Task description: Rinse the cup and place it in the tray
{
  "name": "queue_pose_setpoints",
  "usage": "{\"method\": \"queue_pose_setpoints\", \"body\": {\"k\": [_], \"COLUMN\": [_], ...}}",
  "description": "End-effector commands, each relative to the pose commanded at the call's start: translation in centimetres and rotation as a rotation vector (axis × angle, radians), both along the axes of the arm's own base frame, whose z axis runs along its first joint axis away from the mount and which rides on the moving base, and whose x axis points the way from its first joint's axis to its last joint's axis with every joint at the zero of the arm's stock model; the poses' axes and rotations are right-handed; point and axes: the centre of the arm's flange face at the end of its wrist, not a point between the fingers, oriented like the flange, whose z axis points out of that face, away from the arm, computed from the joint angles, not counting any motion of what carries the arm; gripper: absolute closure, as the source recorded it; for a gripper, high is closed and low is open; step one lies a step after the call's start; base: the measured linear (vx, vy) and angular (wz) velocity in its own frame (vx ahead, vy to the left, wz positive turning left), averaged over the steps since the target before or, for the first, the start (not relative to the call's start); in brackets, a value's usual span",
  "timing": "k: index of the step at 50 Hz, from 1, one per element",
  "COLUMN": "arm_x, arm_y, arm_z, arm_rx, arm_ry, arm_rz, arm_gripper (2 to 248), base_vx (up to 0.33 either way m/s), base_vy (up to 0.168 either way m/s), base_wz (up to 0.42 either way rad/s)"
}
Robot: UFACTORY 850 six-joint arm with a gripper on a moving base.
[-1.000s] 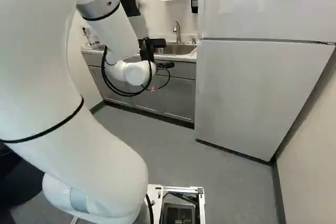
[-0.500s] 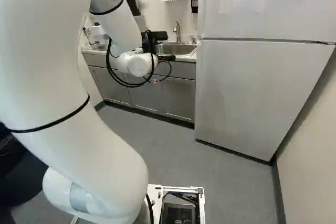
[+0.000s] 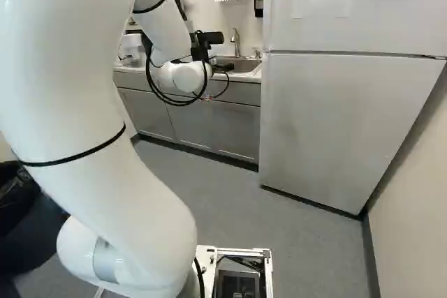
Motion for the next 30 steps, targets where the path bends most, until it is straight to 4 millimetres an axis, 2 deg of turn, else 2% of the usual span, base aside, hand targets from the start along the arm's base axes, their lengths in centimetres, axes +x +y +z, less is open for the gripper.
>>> {"method": "queue_pose_setpoints", "body": {"k": [30], "arm_x": [4.0], "arm_y": [0.0], "arm_z": [2.6], "arm_rx": [-0.001], "arm_ry": [-0.012], "arm_rz": [0.002], "arm_gripper": [3], "base_vx": [0.0], "base_vy": [0.0], "base_wz": [0.0]}}
